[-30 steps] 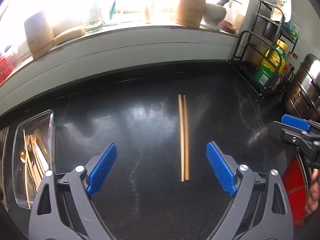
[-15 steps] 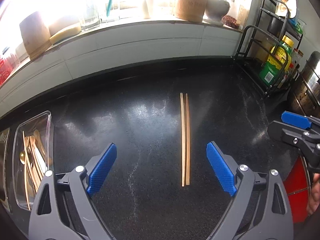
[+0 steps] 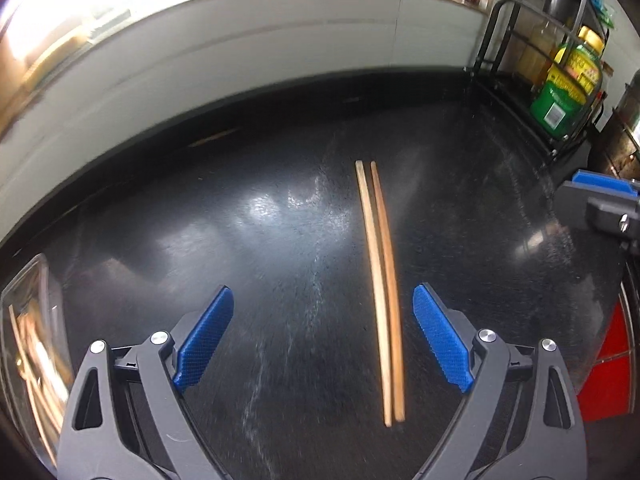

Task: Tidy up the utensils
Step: 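Move both open tools over the last two chopsticks on the counter, then close the left tool on one chopstick while the right tool grasps the other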

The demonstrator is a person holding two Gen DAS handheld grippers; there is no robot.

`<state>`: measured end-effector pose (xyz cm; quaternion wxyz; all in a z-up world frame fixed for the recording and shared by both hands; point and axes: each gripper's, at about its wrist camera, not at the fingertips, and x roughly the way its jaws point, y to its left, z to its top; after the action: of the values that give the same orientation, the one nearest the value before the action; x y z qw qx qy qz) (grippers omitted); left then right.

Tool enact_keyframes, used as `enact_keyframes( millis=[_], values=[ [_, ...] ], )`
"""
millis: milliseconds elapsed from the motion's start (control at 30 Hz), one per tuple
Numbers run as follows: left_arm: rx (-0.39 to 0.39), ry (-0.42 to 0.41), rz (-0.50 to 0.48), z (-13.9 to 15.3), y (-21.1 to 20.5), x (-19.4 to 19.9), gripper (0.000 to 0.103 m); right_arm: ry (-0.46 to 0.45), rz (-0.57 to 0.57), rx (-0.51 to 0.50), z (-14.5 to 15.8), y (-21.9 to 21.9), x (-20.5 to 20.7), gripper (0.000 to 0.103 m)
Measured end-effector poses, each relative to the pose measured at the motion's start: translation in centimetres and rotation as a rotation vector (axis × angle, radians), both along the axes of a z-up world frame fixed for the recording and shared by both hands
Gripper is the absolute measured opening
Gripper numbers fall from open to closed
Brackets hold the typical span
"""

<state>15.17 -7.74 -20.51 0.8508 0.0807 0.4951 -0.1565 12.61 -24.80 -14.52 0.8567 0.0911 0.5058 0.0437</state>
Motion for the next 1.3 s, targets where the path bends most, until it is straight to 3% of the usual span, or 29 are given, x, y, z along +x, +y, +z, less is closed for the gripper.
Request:
enact_keyframes(
  millis=[367,633,867,1067,1167,1300],
  values=[
    [0.005,0.114,-0.056,-5.2,-0.9,3.9,0.089,0.143,0.007,0.002,-5.3,0.2,4.7,0.078],
    [0.067,0.049,-0.094,-5.8,-0.9,4.6,0.089,0.199,0.07,-0.01,-7.9,2.1,7.6,0.078],
    [0.055,0.007,-0.107,-5.9,1.3,3.4,0.089,0.231,0.145,-0.031,-9.6,4.9,8.6,0.078],
    [0.05,-0.019,-0.141,-6.0,1.7,2.9,0.089,0.215,0.198,-0.101,-10.5,6.2,8.1,0.079],
    [0.047,-0.031,-0.154,-5.9,1.5,3.0,0.089,0.192,0.267,-0.198,-10.9,7.0,7.2,0.079],
    [0.044,-0.045,-0.173,-5.9,0.0,2.9,0.081,0.18,0.28,-0.217,-11.0,6.4,5.8,0.077]
  ],
)
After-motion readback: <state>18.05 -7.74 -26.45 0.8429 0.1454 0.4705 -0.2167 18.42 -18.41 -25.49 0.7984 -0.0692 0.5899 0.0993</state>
